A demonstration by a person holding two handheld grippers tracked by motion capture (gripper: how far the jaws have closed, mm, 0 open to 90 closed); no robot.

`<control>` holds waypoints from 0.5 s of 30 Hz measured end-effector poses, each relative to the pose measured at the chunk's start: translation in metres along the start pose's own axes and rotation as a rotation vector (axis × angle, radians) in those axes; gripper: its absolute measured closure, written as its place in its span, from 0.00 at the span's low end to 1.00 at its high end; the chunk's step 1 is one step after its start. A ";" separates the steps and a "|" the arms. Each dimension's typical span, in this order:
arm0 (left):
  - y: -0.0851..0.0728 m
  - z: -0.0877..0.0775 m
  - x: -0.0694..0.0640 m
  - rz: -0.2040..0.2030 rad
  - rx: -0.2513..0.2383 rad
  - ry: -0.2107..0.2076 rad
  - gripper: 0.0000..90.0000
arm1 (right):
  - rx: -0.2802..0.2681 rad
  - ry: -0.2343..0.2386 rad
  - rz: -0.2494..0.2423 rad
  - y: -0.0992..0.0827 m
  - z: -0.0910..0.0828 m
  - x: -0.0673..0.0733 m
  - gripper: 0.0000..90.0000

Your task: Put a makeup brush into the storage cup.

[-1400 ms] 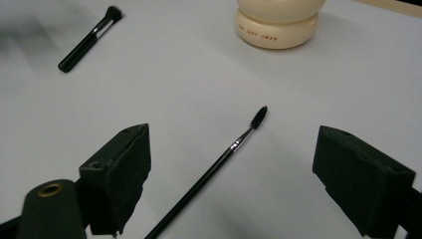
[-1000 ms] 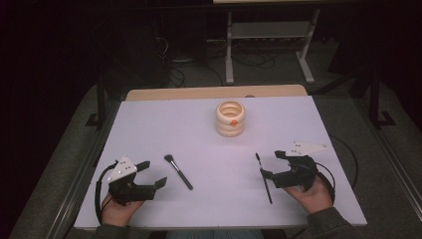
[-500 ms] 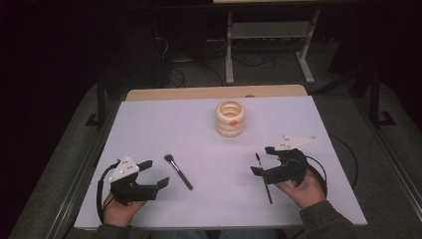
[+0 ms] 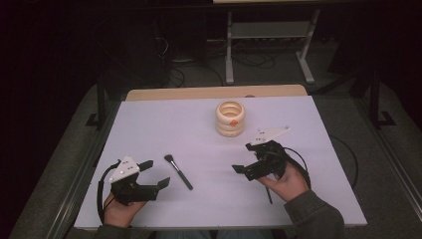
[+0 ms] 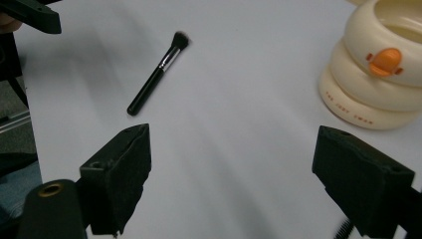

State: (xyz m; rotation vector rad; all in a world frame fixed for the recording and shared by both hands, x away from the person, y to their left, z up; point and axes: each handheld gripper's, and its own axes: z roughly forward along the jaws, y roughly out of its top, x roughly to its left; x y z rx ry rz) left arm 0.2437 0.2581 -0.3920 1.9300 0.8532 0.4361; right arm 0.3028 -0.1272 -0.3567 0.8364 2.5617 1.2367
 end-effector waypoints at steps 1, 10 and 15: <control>0.000 0.000 0.000 0.004 0.001 0.000 0.18 | 0.019 0.009 -0.008 0.007 0.007 0.003 0.16; 0.001 -0.001 0.001 -0.008 -0.004 0.003 0.18 | 0.042 0.030 -0.024 0.031 0.027 0.011 0.17; 0.000 -0.003 0.000 -0.013 -0.013 0.008 0.18 | 0.068 0.040 -0.023 0.044 0.041 0.016 0.20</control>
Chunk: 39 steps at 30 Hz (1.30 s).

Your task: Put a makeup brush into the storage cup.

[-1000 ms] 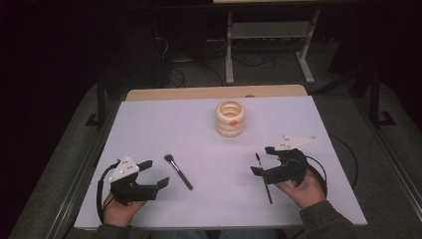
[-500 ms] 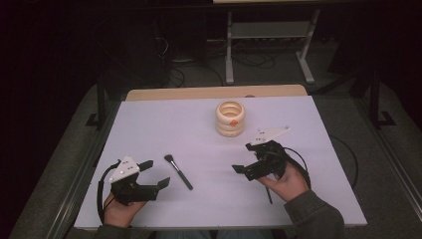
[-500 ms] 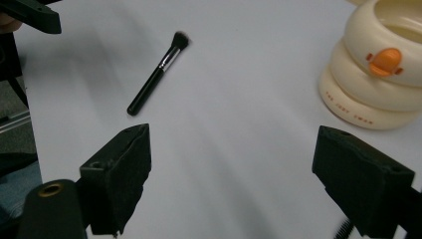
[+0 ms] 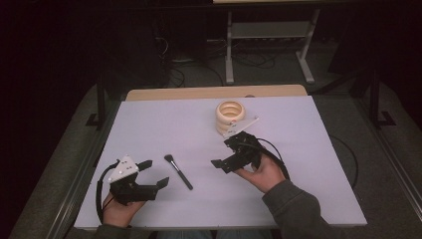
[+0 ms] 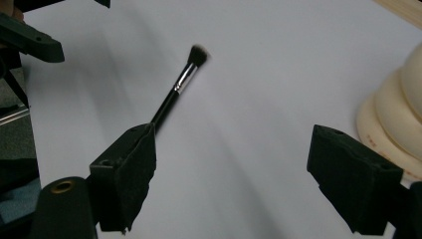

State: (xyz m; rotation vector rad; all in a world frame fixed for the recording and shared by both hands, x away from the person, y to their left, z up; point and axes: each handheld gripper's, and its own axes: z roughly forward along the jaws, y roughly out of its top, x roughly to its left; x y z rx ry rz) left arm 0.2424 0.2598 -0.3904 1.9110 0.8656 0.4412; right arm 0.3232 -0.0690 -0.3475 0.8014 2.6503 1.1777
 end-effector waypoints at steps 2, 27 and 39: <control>0.001 -0.001 0.000 0.001 0.000 0.000 0.18 | -0.002 0.001 -0.004 0.005 0.007 0.004 0.21; 0.000 0.001 0.001 0.009 -0.001 -0.001 0.18 | 0.079 0.046 -0.030 0.030 0.083 0.027 0.28; 0.000 0.000 0.004 0.004 0.000 0.000 0.18 | 0.109 0.056 0.006 0.032 0.106 0.033 0.37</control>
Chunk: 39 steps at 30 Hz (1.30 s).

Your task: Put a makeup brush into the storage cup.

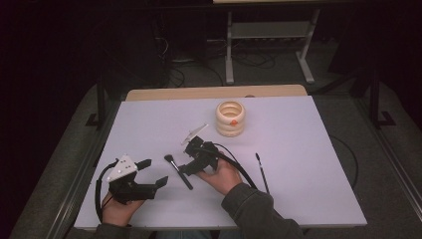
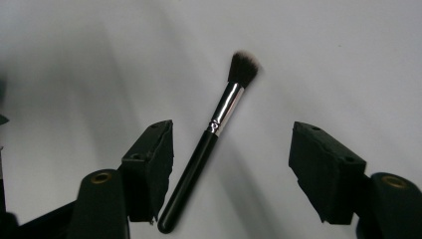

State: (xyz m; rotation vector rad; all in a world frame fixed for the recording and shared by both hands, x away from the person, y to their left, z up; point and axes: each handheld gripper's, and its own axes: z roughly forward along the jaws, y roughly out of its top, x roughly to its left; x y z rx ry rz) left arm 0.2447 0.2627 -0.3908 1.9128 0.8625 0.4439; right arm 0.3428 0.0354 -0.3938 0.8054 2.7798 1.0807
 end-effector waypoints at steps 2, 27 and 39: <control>0.000 0.000 0.000 0.000 0.000 0.000 0.18 | 0.003 0.001 -0.004 0.000 0.005 0.002 0.38; 0.001 0.001 -0.001 0.013 0.014 -0.001 0.19 | 0.100 -0.033 0.012 -0.011 0.045 0.013 0.58; 0.001 0.001 0.000 0.016 0.017 0.001 0.19 | 0.110 -0.121 -0.012 -0.010 0.048 0.023 0.74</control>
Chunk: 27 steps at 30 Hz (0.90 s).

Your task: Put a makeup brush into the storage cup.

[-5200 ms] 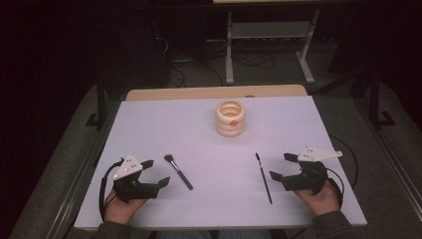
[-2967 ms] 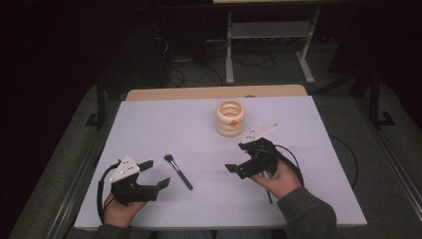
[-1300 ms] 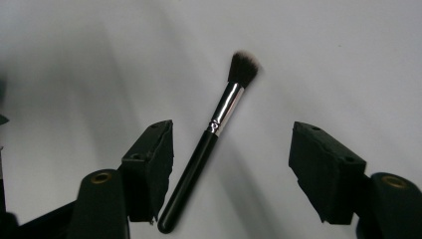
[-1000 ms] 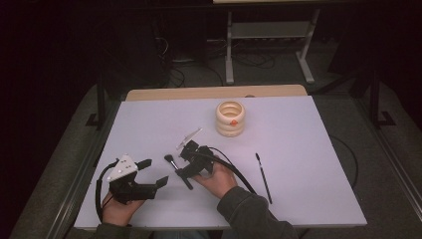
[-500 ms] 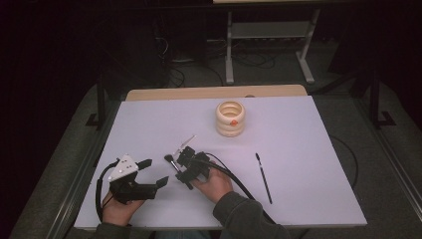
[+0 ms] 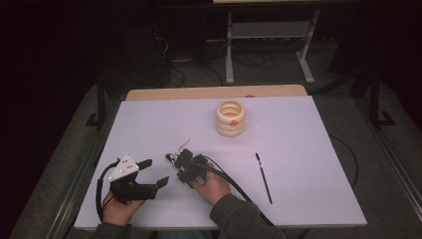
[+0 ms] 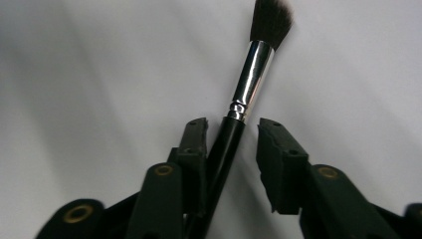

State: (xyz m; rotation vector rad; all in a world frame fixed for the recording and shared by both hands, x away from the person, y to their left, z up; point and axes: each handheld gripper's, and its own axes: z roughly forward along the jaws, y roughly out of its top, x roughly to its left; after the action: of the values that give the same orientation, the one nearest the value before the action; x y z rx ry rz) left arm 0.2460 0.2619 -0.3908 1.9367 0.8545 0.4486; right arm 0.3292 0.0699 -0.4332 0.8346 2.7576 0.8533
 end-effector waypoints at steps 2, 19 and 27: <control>0.000 0.000 0.000 -0.001 -0.001 0.000 0.19 | 0.005 -0.014 -0.003 0.001 0.000 0.004 0.80; 0.000 -0.001 0.004 0.002 -0.003 0.017 0.19 | 0.000 0.035 0.036 -0.002 -0.002 -0.001 0.88; 0.000 0.000 0.003 0.002 -0.004 0.013 0.19 | -0.035 0.069 0.071 -0.005 -0.016 -0.012 0.88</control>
State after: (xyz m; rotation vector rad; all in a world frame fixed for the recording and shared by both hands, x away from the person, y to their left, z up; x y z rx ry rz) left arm 0.2481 0.2644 -0.3904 1.9327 0.8599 0.4640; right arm 0.3325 0.0524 -0.4235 0.9185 2.7778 0.9577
